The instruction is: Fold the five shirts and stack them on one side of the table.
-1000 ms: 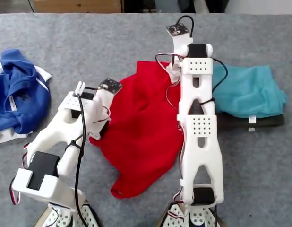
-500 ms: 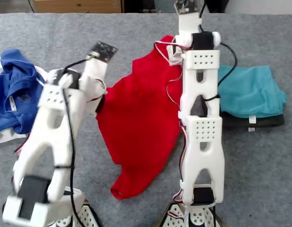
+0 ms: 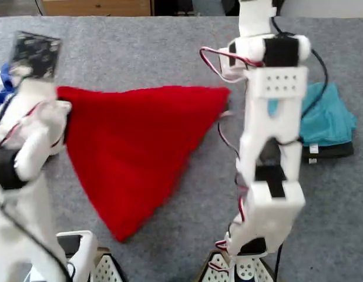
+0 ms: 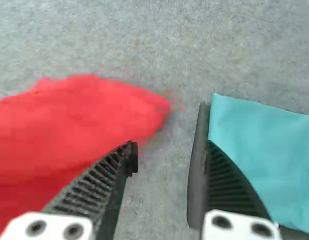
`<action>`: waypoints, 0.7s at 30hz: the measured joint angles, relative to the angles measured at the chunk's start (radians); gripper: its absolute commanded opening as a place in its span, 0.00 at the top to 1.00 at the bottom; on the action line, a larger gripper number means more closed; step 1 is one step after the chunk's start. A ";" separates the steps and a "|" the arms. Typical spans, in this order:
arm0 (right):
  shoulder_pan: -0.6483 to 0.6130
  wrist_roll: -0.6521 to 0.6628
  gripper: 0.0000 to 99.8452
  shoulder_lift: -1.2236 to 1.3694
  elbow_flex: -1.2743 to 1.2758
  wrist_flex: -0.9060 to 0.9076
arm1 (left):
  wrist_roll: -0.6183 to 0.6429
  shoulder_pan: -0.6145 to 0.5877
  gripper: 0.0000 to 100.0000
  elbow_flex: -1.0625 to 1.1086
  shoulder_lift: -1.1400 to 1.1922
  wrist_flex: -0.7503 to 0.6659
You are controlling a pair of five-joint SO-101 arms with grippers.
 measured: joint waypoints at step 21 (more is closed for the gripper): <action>-0.328 0.071 0.77 0.178 0.606 -0.382 | 0.146 -0.761 0.97 0.287 0.120 -0.400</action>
